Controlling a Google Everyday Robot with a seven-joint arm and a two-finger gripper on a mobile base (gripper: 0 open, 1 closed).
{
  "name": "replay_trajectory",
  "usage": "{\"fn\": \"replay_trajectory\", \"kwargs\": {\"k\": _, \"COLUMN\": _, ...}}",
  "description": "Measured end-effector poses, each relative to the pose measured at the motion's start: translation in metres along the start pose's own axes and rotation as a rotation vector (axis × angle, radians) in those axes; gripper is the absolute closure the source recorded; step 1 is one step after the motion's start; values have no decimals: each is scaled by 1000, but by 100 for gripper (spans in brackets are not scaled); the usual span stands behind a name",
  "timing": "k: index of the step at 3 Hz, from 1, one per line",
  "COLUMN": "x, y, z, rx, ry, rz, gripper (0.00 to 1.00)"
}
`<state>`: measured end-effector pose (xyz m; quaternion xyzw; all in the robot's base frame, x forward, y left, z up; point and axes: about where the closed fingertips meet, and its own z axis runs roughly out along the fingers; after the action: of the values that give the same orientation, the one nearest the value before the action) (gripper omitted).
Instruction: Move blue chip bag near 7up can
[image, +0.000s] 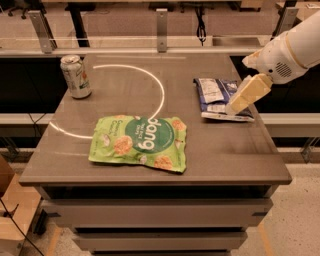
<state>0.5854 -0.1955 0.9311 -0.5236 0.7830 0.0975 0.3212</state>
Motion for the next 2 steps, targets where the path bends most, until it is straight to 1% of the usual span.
{"fn": "replay_trajectory", "kwargs": {"k": 1, "x": 6, "y": -17, "z": 23, "rx": 27, "ry": -23, "rz": 40, "gripper": 0}}
{"fn": "replay_trajectory", "kwargs": {"k": 2, "x": 17, "y": -29, "z": 49, "rx": 27, "ry": -4, "rz": 76, "gripper": 0}}
